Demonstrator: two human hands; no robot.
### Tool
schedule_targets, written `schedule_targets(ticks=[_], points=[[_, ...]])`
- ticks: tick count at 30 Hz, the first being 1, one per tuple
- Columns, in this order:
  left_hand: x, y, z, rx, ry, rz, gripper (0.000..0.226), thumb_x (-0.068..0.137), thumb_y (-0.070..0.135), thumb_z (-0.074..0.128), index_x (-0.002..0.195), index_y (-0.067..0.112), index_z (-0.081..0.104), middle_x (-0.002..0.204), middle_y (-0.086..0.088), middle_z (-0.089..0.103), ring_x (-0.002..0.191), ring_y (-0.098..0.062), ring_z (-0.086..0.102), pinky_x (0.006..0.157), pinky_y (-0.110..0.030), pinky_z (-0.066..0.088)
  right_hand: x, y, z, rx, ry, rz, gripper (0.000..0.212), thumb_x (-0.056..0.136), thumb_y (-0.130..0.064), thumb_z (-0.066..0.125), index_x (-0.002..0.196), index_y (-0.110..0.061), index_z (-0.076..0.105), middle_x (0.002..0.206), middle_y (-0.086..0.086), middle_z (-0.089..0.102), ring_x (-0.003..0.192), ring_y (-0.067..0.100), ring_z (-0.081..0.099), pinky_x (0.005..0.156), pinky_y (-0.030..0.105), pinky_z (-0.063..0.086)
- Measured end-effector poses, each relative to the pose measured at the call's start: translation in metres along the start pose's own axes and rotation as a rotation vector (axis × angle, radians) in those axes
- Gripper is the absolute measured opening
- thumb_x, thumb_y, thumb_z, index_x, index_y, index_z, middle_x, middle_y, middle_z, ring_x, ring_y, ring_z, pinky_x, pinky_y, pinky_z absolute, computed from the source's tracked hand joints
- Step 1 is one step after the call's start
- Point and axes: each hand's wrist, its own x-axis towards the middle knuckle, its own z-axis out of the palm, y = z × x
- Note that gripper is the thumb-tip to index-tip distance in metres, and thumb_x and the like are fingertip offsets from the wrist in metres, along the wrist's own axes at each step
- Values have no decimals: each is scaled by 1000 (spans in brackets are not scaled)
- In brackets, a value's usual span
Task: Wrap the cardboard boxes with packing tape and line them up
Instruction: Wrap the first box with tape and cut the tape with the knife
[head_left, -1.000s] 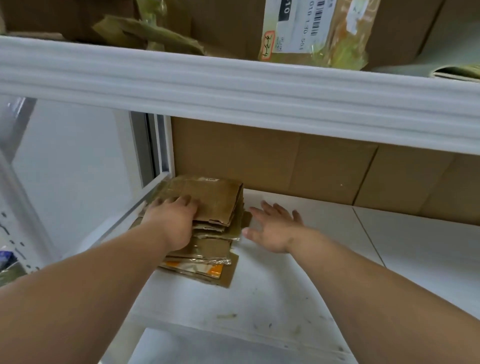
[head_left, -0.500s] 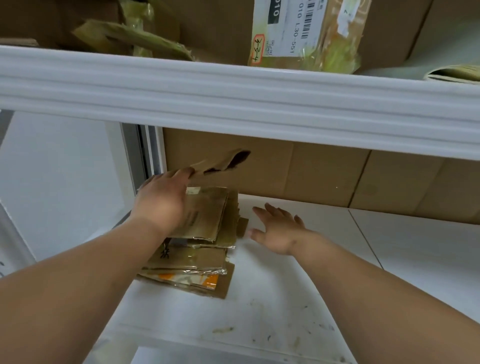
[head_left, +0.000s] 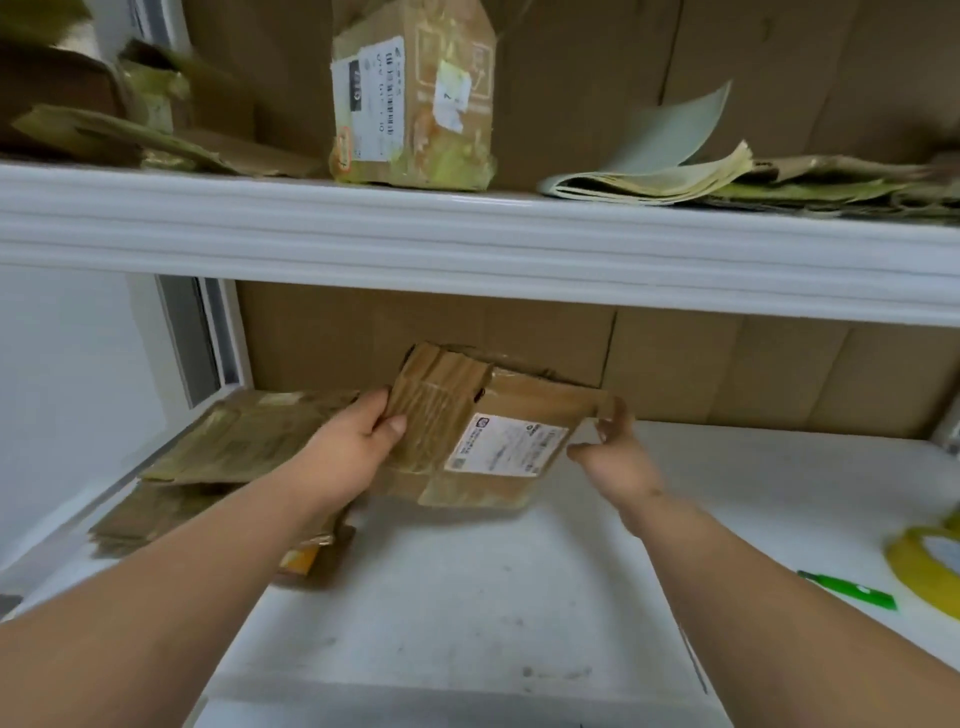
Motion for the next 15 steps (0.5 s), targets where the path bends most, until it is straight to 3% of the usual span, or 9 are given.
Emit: schedule_targets(ticks=[3, 5, 7, 10, 13, 15], points=[[-8, 14, 47, -151, -97, -107, 26, 105, 31, 43, 129, 34, 53, 123, 6, 63, 117, -18, 58, 107, -45, 44, -6, 28, -49, 27, -33, 48, 48, 91, -24, 63, 136, -27, 45, 132, 2, 61, 124, 27, 55, 100, 41, 43], [-14, 26, 80, -190, -137, -152, 27, 106, 33, 39, 131, 35, 48, 126, 10, 58, 119, -18, 53, 107, -41, 41, -10, 48, -76, 32, -35, 70, 31, 94, -29, 59, 125, -26, 52, 120, 2, 65, 115, 27, 59, 98, 43, 45], [-20, 37, 111, -180, -122, -140, 21, 107, 31, 37, 126, 35, 44, 121, 11, 56, 114, -16, 52, 95, -32, 39, -17, 65, -99, 90, -11, 69, 22, 98, -28, 54, 120, -27, 54, 115, 2, 67, 109, 25, 63, 92, 40, 48], [-29, 47, 147, -132, -59, -111, 19, 107, 26, 37, 122, 36, 44, 106, 18, 56, 101, -8, 53, 82, -23, 38, -31, 83, -125, 191, -15, 59, 19, 105, -22, 44, 116, -29, 58, 110, -1, 69, 99, 15, 66, 69, 20, 43], [-34, 48, 169, -146, 16, -164, 32, 106, 26, 40, 136, 39, 43, 104, 14, 59, 108, -19, 58, 92, -33, 42, -41, 96, -141, 188, -67, 29, 22, 106, -24, 41, 104, -33, 61, 102, -9, 70, 93, 8, 66, 66, 18, 40], [-37, 47, 177, -201, 60, -218, 47, 105, 23, 45, 146, 42, 33, 108, 7, 62, 106, -20, 61, 98, -41, 47, -47, 103, -145, 170, -104, 14, 22, 106, -25, 42, 105, -33, 62, 100, -12, 70, 93, 6, 65, 69, 18, 41]])
